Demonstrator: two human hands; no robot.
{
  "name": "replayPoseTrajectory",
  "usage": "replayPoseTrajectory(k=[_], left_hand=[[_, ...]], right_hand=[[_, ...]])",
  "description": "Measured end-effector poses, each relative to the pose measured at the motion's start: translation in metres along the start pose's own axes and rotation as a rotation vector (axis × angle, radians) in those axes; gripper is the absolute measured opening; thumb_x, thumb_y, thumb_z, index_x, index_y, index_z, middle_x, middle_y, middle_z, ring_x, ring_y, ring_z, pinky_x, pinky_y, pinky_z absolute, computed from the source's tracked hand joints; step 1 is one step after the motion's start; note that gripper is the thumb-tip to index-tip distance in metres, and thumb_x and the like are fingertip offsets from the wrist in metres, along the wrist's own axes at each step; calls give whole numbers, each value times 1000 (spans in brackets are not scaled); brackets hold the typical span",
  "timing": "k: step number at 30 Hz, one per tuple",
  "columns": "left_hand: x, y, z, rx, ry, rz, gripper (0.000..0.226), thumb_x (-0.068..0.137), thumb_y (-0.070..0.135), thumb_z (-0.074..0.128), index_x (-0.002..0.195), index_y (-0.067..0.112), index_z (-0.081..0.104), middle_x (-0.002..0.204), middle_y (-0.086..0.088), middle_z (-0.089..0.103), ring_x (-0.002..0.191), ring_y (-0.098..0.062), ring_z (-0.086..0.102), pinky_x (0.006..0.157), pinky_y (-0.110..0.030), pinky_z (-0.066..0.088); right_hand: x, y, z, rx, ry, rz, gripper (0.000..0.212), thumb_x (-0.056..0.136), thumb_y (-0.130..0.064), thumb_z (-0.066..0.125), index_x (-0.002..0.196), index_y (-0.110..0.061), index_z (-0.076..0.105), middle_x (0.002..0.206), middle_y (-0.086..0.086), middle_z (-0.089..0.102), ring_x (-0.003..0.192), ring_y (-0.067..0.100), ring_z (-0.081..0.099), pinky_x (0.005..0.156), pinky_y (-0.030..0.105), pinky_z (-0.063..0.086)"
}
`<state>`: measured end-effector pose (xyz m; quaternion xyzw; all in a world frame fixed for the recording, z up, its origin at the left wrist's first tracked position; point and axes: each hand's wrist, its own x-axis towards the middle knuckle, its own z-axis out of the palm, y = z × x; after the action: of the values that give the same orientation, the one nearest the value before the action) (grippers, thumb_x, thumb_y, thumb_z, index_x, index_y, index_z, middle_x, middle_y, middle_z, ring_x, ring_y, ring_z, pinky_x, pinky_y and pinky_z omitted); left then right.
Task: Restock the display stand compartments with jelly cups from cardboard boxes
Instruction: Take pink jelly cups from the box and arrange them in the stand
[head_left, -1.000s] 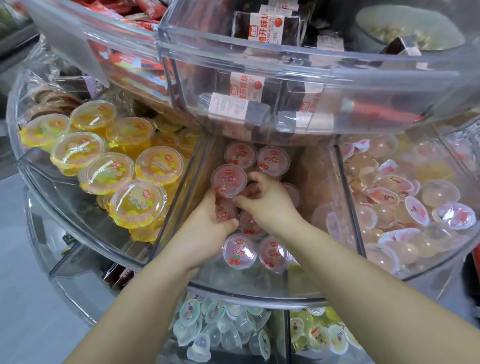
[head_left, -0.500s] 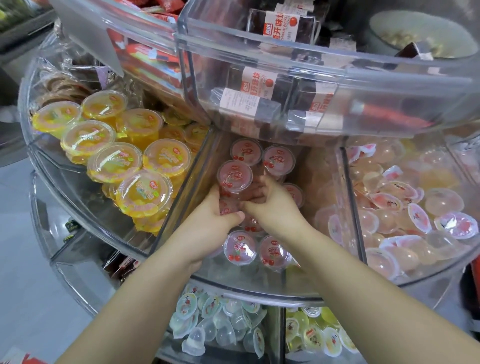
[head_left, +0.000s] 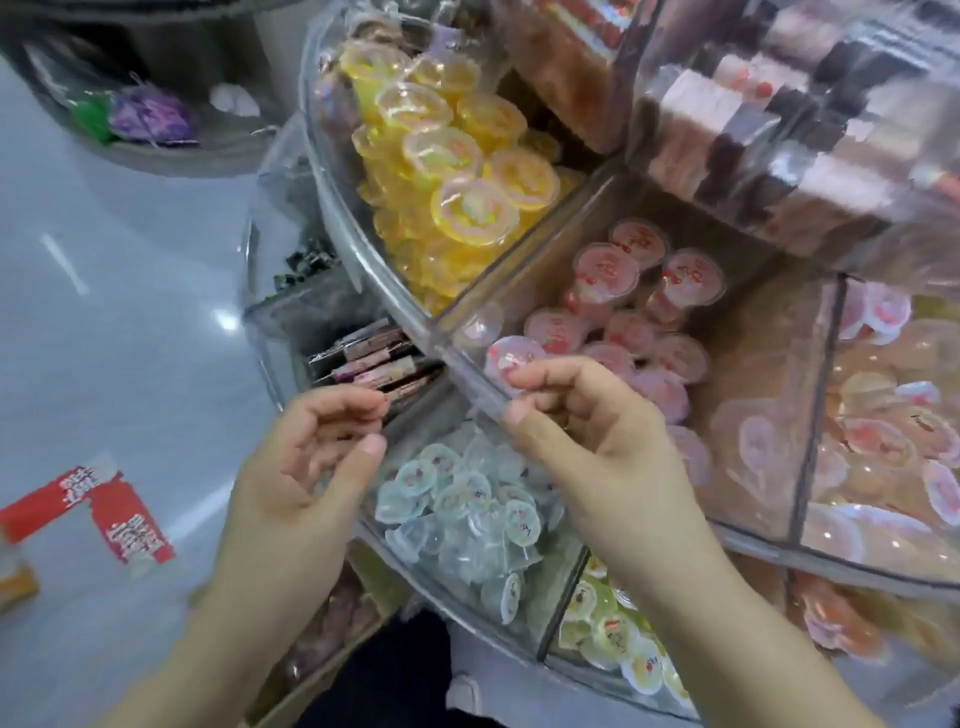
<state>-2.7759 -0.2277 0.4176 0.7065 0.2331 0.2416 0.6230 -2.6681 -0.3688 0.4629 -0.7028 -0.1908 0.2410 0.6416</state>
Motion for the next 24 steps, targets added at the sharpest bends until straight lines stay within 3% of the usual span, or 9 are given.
replayPoseTrajectory(k=[6, 10, 15, 18, 22, 24], left_hand=[[-101, -115, -84, 97, 341, -301, 26, 79, 21, 60, 85, 46, 62, 85, 17, 68, 79, 1, 62, 69, -6, 46], [-153, -221, -117, 154, 431, -537, 34, 87, 1, 57, 87, 36, 59, 87, 6, 65, 80, -1, 60, 66, -2, 41], [-183, -369, -139, 217, 385, -751, 26, 86, -4, 55, 91, 22, 57, 84, 5, 61, 82, -8, 56, 70, -4, 41], [-194, -467, -146, 274, 286, -846, 17, 86, 1, 57, 98, 13, 60, 86, 0, 62, 88, -16, 58, 81, -23, 43], [-207, -587, -150, 408, 144, -908, 23, 85, 7, 57, 108, 11, 60, 104, -6, 64, 95, -19, 59, 84, -21, 40], [-207, -640, -145, 463, 103, -926, 33, 83, 6, 57, 116, 8, 57, 114, -11, 59, 106, -25, 56, 93, -25, 39]], right_hand=[[-40, 88, 91, -98, -513, 140, 23, 85, -4, 61, 88, -27, 61, 67, -17, 56, 63, 0, 48, 63, 10, 42], [-58, 206, 150, -332, -675, 388, 10, 87, -13, 60, 94, -20, 61, 73, -11, 53, 66, 0, 49, 66, 7, 41], [-63, 384, 198, -666, -726, 609, 18, 87, -10, 55, 104, -9, 61, 74, -3, 51, 77, 18, 53, 67, 22, 37], [-48, 484, 222, -812, -726, 659, 22, 86, -11, 58, 108, -7, 60, 68, -5, 47, 78, 18, 50, 62, 21, 32], [-30, 597, 249, -973, -788, 624, 25, 88, -14, 57, 112, -8, 59, 75, -3, 54, 83, 19, 52, 68, 23, 38], [-26, 646, 263, -1078, -894, 509, 24, 90, -16, 54, 113, -9, 58, 98, 8, 64, 94, 26, 59, 80, 28, 44]])
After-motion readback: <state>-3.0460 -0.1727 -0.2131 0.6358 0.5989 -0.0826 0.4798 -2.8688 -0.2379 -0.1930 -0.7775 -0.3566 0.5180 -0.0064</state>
